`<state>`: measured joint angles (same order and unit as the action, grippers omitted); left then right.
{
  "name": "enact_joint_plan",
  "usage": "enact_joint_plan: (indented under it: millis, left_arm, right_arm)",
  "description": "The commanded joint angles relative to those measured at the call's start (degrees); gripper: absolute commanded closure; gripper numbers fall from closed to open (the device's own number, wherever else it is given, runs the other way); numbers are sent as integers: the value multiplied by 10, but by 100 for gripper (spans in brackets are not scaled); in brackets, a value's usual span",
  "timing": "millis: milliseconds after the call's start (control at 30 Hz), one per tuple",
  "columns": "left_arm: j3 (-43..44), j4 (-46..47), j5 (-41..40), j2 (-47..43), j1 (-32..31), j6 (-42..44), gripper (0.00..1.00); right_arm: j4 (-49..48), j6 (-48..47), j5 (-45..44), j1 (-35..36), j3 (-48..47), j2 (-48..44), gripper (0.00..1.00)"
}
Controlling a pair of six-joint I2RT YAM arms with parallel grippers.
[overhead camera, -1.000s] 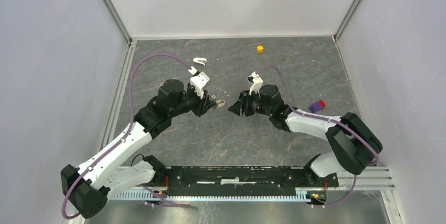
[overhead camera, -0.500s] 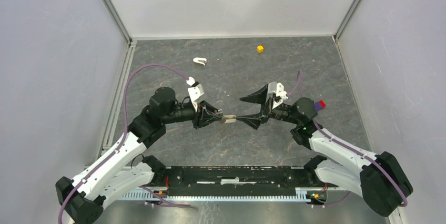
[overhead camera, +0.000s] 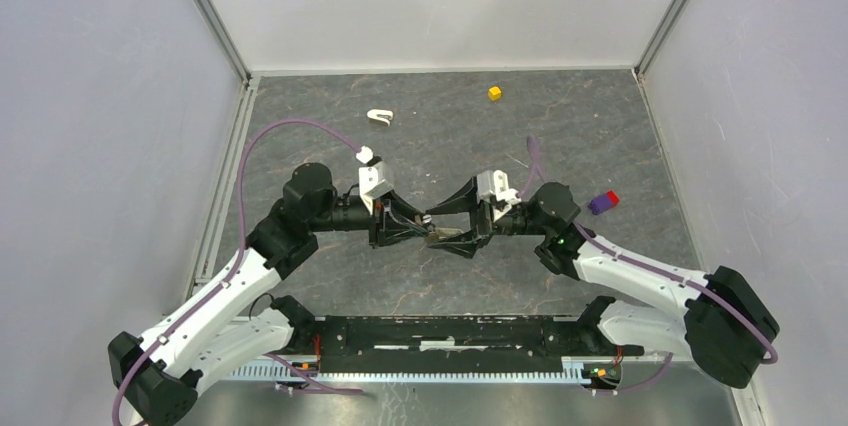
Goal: Load the staples into the stapler
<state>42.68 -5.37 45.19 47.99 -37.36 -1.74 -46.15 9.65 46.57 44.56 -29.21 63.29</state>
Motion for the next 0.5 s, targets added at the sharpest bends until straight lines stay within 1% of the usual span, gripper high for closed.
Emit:
enact_joint_plan:
  millis: [0, 67, 133, 167, 233, 267, 333, 367, 467]
  left_arm:
    - [1, 37, 35, -9, -1, -6, 98]
    - [-1, 37, 39, -12, -1, -1, 98]
    - [-2, 36, 40, -13, -1, 5, 98]
    - [-2, 37, 42, -13, -1, 8, 98]
    - [-2, 41, 47, -12, -1, 13, 98]
    - [-1, 44, 47, -12, -1, 13, 98]
    - [1, 46, 48, -10, -1, 15, 98]
    - [1, 46, 48, -9, 0, 16, 98]
    - [1, 48, 40, -8, -1, 16, 98]
  right_arm:
    - [37, -34, -22, 7, -33, 15, 35]
    - [43, -35, -19, 8, -36, 17, 40]
    - [39, -30, -14, 8, -37, 17, 42]
    - [38, -27, -12, 7, -38, 17, 41]
    - [39, -24, -7, 8, -39, 20, 36]
    - [44, -24, -5, 8, -41, 22, 36]
    - [55, -26, 7, 8, -48, 29, 45]
    - [59, -24, 16, 8, -50, 33, 53]
    - [57, -19, 20, 8, -50, 36, 75]
